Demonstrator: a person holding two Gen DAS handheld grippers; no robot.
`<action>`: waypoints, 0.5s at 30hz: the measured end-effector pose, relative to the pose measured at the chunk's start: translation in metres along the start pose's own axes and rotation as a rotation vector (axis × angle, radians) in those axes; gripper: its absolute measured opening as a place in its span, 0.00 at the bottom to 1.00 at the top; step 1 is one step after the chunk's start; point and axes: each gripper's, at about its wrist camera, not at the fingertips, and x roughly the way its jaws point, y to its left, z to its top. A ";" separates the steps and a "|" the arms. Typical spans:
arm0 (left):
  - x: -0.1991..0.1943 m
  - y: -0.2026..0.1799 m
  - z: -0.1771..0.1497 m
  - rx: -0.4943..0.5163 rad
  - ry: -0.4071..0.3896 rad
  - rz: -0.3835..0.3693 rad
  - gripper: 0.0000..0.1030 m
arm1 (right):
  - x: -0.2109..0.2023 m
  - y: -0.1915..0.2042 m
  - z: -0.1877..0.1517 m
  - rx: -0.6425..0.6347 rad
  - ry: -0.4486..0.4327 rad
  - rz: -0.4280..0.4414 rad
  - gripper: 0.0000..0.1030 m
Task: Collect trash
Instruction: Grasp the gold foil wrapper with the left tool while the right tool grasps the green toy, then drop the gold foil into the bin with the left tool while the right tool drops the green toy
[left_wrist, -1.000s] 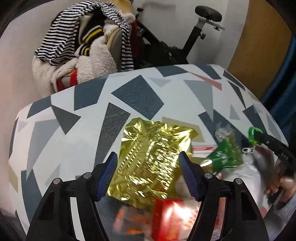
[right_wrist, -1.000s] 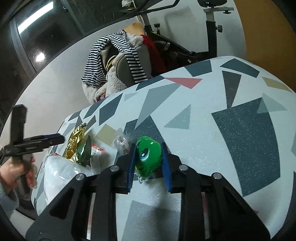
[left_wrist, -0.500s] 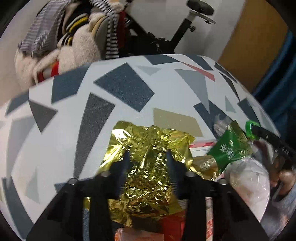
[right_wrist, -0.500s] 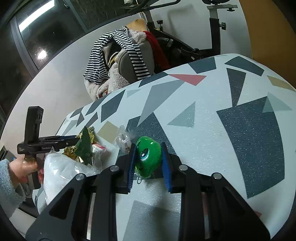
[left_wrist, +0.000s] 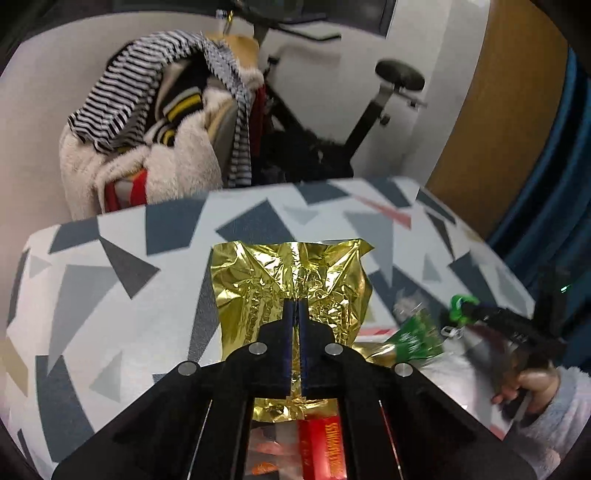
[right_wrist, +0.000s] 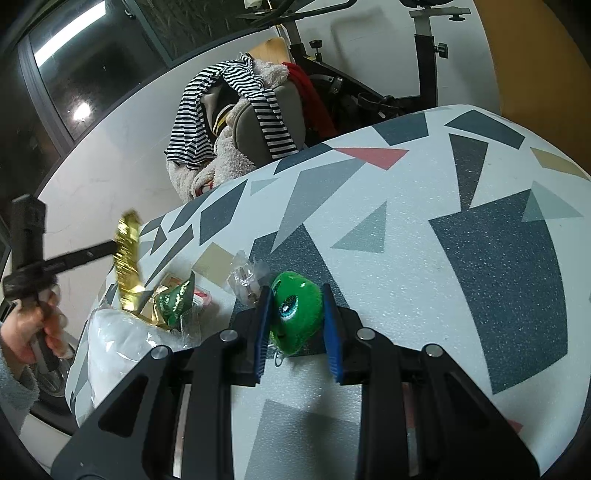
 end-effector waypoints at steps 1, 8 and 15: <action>-0.008 -0.003 0.001 -0.002 -0.018 -0.001 0.03 | -0.001 0.000 0.000 0.002 -0.003 -0.002 0.28; -0.068 -0.029 -0.003 0.023 -0.105 -0.001 0.03 | -0.010 0.007 0.005 -0.031 -0.019 -0.011 0.28; -0.126 -0.060 -0.025 0.058 -0.156 0.018 0.03 | -0.058 0.038 0.017 -0.106 -0.064 0.042 0.28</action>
